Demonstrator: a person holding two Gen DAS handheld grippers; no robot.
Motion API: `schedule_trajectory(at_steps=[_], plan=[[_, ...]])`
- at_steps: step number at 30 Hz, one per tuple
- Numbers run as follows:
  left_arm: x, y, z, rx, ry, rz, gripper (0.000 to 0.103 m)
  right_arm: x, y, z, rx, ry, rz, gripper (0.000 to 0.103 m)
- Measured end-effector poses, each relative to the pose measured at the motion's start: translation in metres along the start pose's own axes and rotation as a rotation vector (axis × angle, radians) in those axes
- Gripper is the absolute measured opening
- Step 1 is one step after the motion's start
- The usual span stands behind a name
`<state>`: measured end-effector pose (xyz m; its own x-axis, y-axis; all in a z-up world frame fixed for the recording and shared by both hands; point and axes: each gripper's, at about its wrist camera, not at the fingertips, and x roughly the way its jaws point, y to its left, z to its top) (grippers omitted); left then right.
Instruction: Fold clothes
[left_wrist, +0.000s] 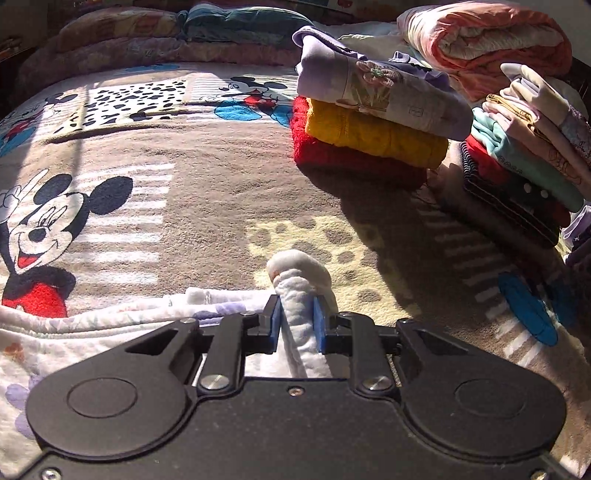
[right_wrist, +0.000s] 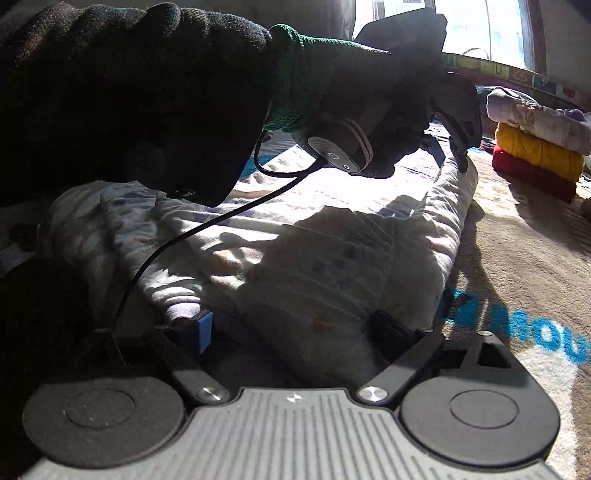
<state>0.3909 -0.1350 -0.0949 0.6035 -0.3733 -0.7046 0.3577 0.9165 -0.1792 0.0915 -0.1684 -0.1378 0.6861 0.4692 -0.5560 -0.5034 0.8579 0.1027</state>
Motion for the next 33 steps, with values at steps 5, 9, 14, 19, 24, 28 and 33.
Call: schedule_trajectory(at_steps=[5,9,14,19,24,28,33], plan=[[-0.013,0.027,-0.009,-0.166,-0.062,-0.067,0.006,0.001,-0.004,0.001,0.02,0.0,0.012,0.093],[-0.004,0.054,-0.023,-0.345,-0.055,-0.106,0.006,0.002,-0.003,0.001,0.018,0.003,0.015,0.094],[0.003,0.059,-0.029,-0.384,-0.053,-0.111,0.006,0.002,-0.003,0.001,0.018,0.003,0.018,0.094],[0.016,0.044,-0.028,-0.255,-0.016,0.009,0.013,0.003,-0.001,0.001,0.012,0.003,0.021,0.097],[0.004,0.021,-0.019,-0.055,-0.038,0.11,0.02,0.003,0.002,0.0,0.002,0.003,0.015,0.097],[-0.014,0.018,-0.013,0.005,-0.077,0.157,0.02,0.004,0.005,0.001,-0.006,0.002,0.003,0.097],[-0.038,-0.001,-0.001,0.101,-0.143,0.138,0.02,0.005,0.005,0.002,-0.013,0.0,-0.006,0.097]])
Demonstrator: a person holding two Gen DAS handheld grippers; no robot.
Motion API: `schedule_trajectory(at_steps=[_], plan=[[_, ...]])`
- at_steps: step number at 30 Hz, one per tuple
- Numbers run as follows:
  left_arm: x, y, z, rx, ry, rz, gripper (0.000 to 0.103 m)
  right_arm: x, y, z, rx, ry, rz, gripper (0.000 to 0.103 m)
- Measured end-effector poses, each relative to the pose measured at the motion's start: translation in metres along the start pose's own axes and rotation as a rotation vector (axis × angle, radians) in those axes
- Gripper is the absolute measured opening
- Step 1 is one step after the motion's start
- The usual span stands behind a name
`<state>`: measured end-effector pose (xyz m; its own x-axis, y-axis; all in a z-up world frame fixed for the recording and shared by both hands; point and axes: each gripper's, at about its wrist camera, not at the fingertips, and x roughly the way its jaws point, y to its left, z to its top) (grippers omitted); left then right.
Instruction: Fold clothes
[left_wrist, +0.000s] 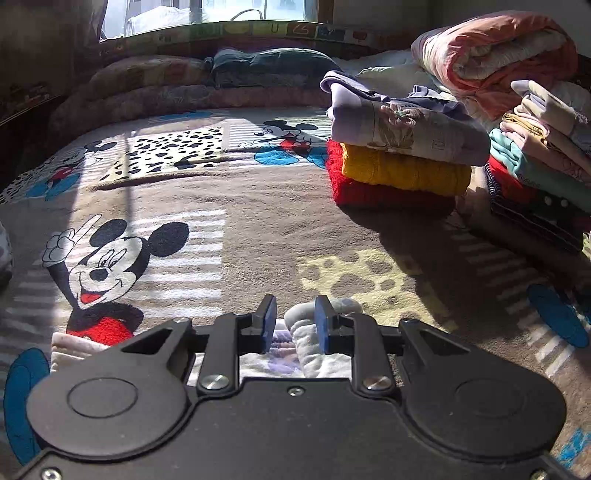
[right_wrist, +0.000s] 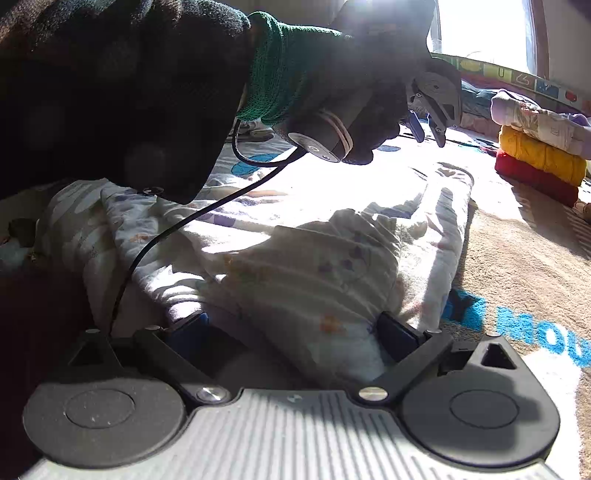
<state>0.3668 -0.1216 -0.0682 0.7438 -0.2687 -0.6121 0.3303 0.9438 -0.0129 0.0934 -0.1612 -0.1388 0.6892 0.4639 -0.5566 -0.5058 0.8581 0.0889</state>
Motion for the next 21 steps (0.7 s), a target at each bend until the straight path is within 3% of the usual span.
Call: schedule_trajectory(at_steps=[5,7,10,15,18,19,21], plan=[[0.026,-0.015,-0.002,0.057,0.062,-0.007,0.02,0.002,0.0,0.0,-0.002,0.002,-0.001,0.098],[0.048,-0.012,-0.011,0.037,0.118,0.001,0.02,0.003,-0.002,0.001,-0.001,0.008,0.007,0.101],[0.061,-0.003,-0.022,-0.012,0.121,0.004,0.021,0.007,-0.001,0.001,-0.013,0.019,0.011,0.103],[0.063,-0.011,-0.026,0.02,0.122,0.039,0.02,0.01,-0.002,0.0,-0.018,0.019,0.018,0.103],[0.062,-0.01,-0.017,-0.009,0.168,0.039,0.021,0.011,0.0,-0.003,-0.034,0.007,0.008,0.103],[0.059,-0.01,-0.014,-0.006,0.181,0.043,0.027,0.011,0.0,-0.004,-0.036,0.0,0.003,0.103],[0.046,-0.011,-0.011,0.009,0.189,0.067,0.055,0.009,0.001,-0.004,-0.037,-0.018,-0.003,0.103]])
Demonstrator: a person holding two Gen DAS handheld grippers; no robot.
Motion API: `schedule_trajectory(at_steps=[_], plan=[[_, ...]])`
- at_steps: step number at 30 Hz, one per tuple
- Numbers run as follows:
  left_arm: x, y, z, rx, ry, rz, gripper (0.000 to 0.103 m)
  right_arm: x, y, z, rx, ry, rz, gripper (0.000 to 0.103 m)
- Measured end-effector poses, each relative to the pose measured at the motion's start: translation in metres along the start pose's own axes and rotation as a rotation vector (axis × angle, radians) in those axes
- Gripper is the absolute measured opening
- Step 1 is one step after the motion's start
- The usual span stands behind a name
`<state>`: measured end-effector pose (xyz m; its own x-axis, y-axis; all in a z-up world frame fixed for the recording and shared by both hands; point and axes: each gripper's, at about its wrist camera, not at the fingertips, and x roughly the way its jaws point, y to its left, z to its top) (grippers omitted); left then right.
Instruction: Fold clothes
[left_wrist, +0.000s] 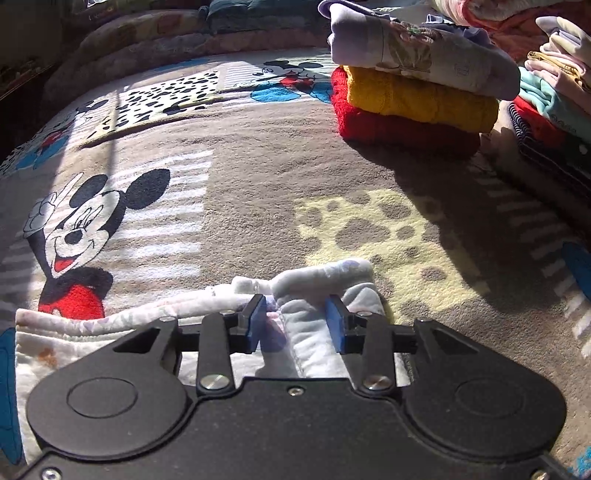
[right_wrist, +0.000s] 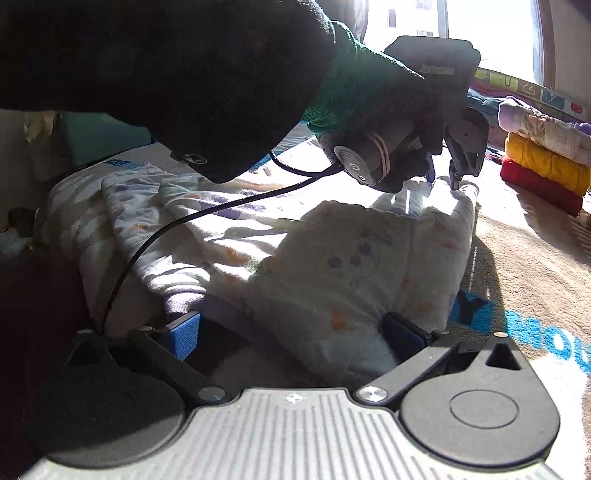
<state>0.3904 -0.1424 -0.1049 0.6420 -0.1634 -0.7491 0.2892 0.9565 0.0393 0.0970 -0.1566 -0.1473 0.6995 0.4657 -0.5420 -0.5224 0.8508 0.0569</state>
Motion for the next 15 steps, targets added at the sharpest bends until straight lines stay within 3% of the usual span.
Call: schedule_trajectory(at_steps=[10,15], plan=[[-0.123,0.056,-0.059,-0.1,-0.149,-0.048,0.063,-0.04,-0.003,0.002,0.042,-0.153,-0.002,0.098],[-0.186,0.102,-0.104,-0.251,-0.232,-0.045,0.064,-0.072,-0.007,-0.002,0.069,-0.201,-0.027,0.097]])
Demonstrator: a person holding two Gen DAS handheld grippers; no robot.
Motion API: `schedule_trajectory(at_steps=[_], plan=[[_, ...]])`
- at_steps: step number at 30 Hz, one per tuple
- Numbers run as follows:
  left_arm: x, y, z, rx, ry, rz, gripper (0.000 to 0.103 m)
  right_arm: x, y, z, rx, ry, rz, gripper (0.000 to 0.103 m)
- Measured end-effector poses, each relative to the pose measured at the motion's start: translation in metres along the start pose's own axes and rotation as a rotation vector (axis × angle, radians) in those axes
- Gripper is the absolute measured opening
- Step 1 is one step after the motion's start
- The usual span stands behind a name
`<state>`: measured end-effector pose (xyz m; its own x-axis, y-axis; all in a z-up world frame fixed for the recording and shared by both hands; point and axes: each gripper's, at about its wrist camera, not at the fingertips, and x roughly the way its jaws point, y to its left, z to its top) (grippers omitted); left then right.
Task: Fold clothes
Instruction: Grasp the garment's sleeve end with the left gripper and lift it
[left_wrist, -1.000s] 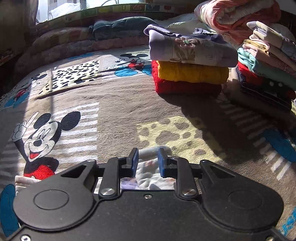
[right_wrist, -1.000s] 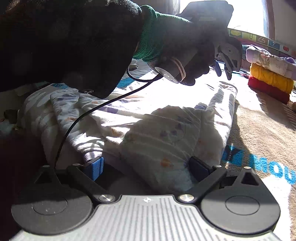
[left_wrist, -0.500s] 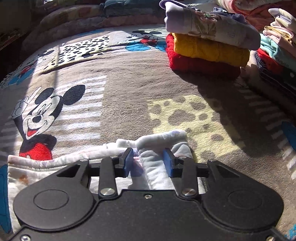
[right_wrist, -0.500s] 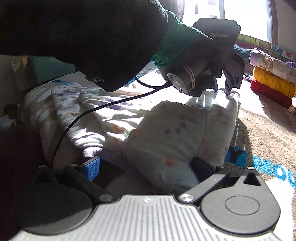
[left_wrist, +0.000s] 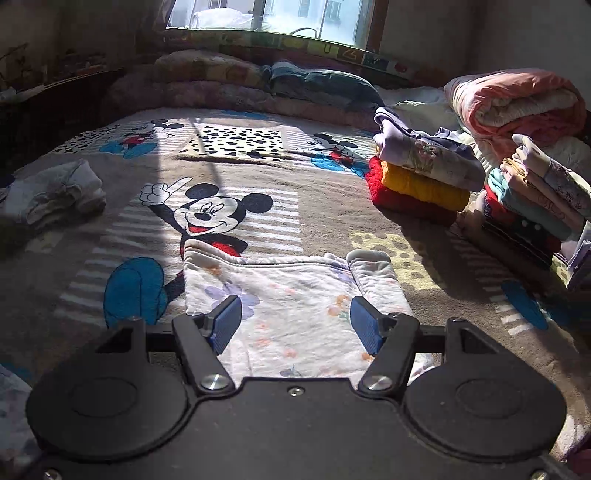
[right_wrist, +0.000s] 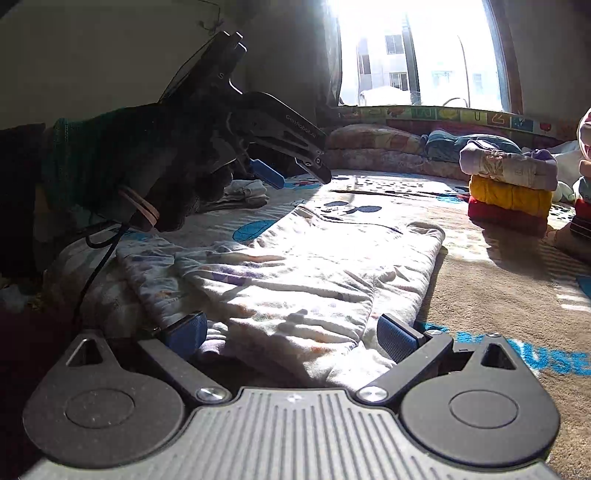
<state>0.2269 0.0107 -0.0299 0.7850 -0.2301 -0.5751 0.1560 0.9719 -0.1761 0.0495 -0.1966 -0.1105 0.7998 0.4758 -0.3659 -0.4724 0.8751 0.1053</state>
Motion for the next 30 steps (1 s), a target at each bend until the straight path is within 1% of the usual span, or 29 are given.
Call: schedule_trajectory(at_steps=[4,6,9,11,14,16,20,22,25,28,30], plan=[[-0.056,0.046,-0.024,-0.205,-0.06,-0.029,0.065,-0.021,-0.005,0.001,-0.005,-0.016,-0.025,0.097],[-0.076,0.064,-0.038,-0.289,-0.084,-0.032,0.065,-0.027,-0.006,0.002,-0.015,-0.02,-0.038,0.097],[-0.1,0.089,-0.065,-0.398,-0.105,-0.011,0.065,-0.027,-0.005,0.0,-0.024,-0.017,-0.047,0.097],[-0.105,0.099,-0.08,-0.453,-0.102,-0.02,0.065,-0.023,-0.003,-0.002,-0.031,-0.012,-0.042,0.097],[-0.11,0.112,-0.105,-0.545,-0.097,-0.059,0.065,-0.017,0.003,-0.005,-0.054,-0.007,-0.025,0.097],[-0.106,0.117,-0.119,-0.616,-0.088,-0.098,0.064,-0.011,0.011,-0.007,-0.077,0.002,0.0,0.097],[-0.091,0.114,-0.135,-0.702,-0.066,-0.179,0.064,0.0,0.018,-0.011,-0.093,0.023,0.016,0.097],[-0.087,0.114,-0.14,-0.729,-0.069,-0.21,0.063,0.006,0.019,-0.013,-0.09,0.038,0.017,0.097],[-0.076,0.114,-0.144,-0.777,-0.053,-0.226,0.063,0.016,0.019,-0.018,-0.087,0.09,0.028,0.097],[-0.068,0.115,-0.148,-0.812,-0.042,-0.246,0.062,0.025,0.019,-0.025,-0.097,0.154,0.019,0.097],[-0.063,0.116,-0.149,-0.824,-0.041,-0.239,0.062,0.025,0.02,-0.027,-0.101,0.163,0.024,0.097]])
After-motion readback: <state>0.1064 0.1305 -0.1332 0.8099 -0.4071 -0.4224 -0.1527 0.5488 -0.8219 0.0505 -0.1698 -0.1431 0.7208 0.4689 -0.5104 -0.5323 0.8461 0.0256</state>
